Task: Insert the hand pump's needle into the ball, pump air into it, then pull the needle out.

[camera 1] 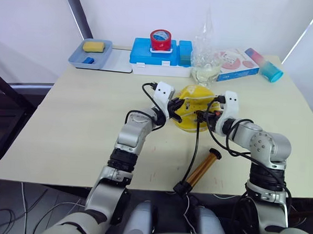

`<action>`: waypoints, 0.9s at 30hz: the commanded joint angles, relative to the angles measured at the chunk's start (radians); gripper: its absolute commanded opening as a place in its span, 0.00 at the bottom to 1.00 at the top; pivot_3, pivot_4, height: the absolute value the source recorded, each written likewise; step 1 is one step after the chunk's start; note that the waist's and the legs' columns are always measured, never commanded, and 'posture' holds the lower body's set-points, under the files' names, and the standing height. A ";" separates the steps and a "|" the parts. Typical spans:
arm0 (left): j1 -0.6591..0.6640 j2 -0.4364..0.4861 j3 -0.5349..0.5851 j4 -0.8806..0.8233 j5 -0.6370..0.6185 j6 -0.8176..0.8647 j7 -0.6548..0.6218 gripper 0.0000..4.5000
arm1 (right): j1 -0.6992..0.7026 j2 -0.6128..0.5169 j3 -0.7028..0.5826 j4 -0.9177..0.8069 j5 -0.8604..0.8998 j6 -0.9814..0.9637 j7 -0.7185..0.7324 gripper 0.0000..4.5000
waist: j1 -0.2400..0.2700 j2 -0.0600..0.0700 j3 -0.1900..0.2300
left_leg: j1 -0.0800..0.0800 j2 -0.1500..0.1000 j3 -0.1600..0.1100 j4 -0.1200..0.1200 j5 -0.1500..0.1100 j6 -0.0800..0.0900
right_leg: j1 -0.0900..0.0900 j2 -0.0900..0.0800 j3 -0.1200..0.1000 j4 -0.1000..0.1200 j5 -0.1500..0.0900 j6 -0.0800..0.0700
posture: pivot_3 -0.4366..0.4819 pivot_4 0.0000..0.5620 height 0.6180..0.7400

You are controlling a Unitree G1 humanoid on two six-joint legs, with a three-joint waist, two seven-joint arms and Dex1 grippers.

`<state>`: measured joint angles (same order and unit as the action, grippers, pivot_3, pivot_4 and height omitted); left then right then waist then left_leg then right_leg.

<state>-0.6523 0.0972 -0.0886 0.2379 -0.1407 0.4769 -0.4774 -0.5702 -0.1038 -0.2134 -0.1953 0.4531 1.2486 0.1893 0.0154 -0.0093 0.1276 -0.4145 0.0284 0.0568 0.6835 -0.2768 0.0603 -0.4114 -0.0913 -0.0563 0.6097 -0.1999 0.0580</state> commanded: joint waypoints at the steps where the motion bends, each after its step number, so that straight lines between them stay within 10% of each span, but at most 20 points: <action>1: 0.035 -0.004 -0.038 0.069 0.020 0.035 0.001 0.00 | -0.016 -0.014 0.013 -0.018 0.017 -0.021 0.016 0.06 | 0.000 0.000 0.000 | 0.000 0.000 0.000 0.000 0.000 0.000 | 0.000 0.000 0.000 0.000 0.000 0.000 | 0.48 0.27 0.97; 27: 0.028 -0.013 -0.057 0.074 0.014 0.062 -0.039 0.00 | -0.262 -0.390 0.594 0.099 -0.180 -0.029 0.272 0.06 | 0.001 0.000 0.000 | 0.000 0.000 -0.002 0.000 0.000 0.000 | 0.001 0.000 -0.001 0.000 -0.001 -0.001 | 0.48 0.27 0.97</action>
<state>-0.6556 0.0930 -0.0896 0.2459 -0.1409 0.4758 -0.5016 -0.8167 -0.4854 0.3470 -0.1163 0.2903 1.2178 0.4373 0.0161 -0.0092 0.1276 -0.4144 0.0281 0.0553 0.6837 -0.2765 0.0603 -0.4108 -0.0914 -0.0569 0.6092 -0.2005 0.0569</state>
